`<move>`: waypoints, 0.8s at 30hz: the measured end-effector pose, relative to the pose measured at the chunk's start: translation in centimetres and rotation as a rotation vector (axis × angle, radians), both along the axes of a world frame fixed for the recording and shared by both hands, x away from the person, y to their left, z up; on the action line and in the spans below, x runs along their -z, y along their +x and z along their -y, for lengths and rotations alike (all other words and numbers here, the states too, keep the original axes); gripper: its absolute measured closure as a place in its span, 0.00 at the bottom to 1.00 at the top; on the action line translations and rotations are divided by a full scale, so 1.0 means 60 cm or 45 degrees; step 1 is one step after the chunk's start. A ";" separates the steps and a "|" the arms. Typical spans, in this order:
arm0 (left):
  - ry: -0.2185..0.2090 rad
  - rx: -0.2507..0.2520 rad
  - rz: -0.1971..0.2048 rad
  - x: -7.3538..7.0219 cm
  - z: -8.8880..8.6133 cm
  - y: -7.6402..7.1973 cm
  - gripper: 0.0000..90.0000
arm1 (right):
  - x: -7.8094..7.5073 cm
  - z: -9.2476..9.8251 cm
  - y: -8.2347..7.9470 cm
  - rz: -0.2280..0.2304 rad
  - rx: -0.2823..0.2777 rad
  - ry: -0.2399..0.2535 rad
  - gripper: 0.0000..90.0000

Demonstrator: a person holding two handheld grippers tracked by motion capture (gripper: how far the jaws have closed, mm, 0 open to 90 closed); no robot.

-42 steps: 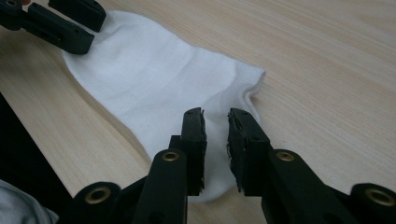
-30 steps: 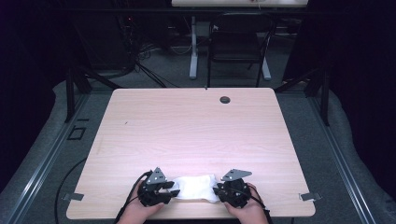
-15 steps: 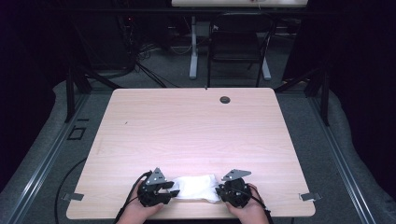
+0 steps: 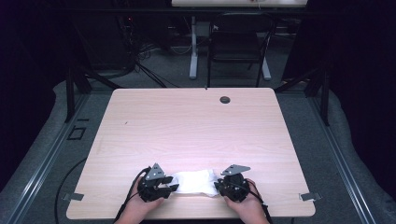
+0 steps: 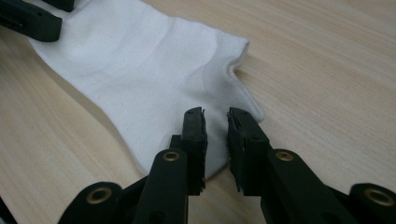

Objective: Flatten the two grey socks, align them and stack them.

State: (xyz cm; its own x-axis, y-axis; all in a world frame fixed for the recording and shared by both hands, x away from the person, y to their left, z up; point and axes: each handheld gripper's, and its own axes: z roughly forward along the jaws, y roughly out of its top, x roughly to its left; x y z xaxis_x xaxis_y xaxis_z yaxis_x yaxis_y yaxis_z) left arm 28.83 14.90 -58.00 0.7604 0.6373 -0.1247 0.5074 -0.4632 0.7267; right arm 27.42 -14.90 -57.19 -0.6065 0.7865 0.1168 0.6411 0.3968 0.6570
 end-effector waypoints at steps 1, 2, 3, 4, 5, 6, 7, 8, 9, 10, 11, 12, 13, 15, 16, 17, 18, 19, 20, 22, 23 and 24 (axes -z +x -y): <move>-0.002 -0.005 -0.001 0.000 0.000 0.002 0.65 | 0.000 -0.001 0.002 -0.004 0.001 0.007 0.85; -0.004 -0.010 -0.004 0.000 -0.001 0.004 0.65 | 0.000 -0.001 0.004 0.001 -0.004 -0.003 0.85; -0.004 -0.011 0.001 0.000 -0.002 0.007 0.65 | 0.001 -0.002 0.006 0.004 -0.004 0.009 0.85; -0.013 -0.018 -0.005 0.001 -0.003 0.009 0.65 | 0.001 -0.002 0.007 0.006 -0.004 0.004 0.84; -0.013 -0.021 -0.002 0.001 -0.004 0.012 0.65 | 0.001 -0.002 0.009 0.006 -0.006 0.005 0.84; -0.020 -0.027 -0.010 0.001 -0.004 0.013 0.65 | 0.002 -0.002 0.012 0.013 -0.009 0.009 0.84; -0.026 -0.031 -0.008 0.002 -0.005 0.015 0.65 | 0.002 -0.002 0.013 0.011 -0.002 0.012 0.84; -0.025 -0.029 -0.009 0.001 -0.005 0.017 0.65 | 0.002 -0.002 0.015 0.003 0.001 0.014 0.84; -0.035 -0.037 -0.012 0.002 -0.005 0.019 0.65 | 0.002 -0.001 0.016 0.001 -0.004 0.009 0.84; -0.031 -0.038 -0.005 0.002 -0.006 0.021 0.65 | 0.002 -0.002 0.018 0.001 0.001 0.008 0.83; -0.033 -0.039 -0.007 0.002 -0.007 0.023 0.65 | 0.002 -0.001 0.021 -0.001 0.004 0.021 0.83; -0.039 -0.046 -0.006 0.003 -0.007 0.025 0.65 | 0.002 -0.001 0.023 -0.008 0.004 0.023 0.83; -0.038 -0.049 -0.007 0.003 -0.008 0.027 0.65 | 0.003 0.000 0.026 -0.002 0.005 0.031 0.83; -0.044 -0.062 -0.008 0.003 -0.008 0.031 0.65 | 0.004 0.001 0.032 -0.007 0.009 0.036 0.83; -0.046 -0.066 -0.006 0.003 -0.008 0.032 0.65 | 0.004 0.001 0.035 -0.016 0.014 0.039 0.83; -0.044 -0.067 -0.007 0.003 -0.008 0.034 0.65 | 0.003 0.001 0.037 -0.017 0.013 0.038 0.83; -0.046 -0.072 -0.006 0.003 -0.008 0.035 0.65 | 0.004 0.000 0.039 -0.011 0.015 0.041 0.83; -0.049 -0.075 -0.006 0.004 -0.009 0.036 0.65 | 0.004 -0.001 0.042 -0.008 0.016 0.047 0.83; -0.049 -0.077 -0.004 0.004 -0.009 0.037 0.65 | 0.004 -0.002 0.044 -0.005 0.024 0.041 0.83; -0.049 -0.083 0.006 0.004 -0.010 0.040 0.65 | 0.004 -0.002 0.048 -0.016 0.025 0.042 0.83; -0.051 -0.086 0.005 0.005 -0.010 0.041 0.65 | 0.004 -0.002 0.048 -0.017 0.022 0.046 0.83; -0.057 -0.088 0.005 0.005 -0.010 0.042 0.65 | 0.004 -0.002 0.049 -0.016 0.025 0.049 0.83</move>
State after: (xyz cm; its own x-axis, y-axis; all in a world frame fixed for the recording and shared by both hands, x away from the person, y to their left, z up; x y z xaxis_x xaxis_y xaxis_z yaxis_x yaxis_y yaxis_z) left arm 31.34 15.50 -58.31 0.7152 0.6824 -0.1513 0.5343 -0.3942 0.7477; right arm 30.34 -14.80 -57.44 -0.5896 0.7928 0.1547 0.6567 0.3590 0.6632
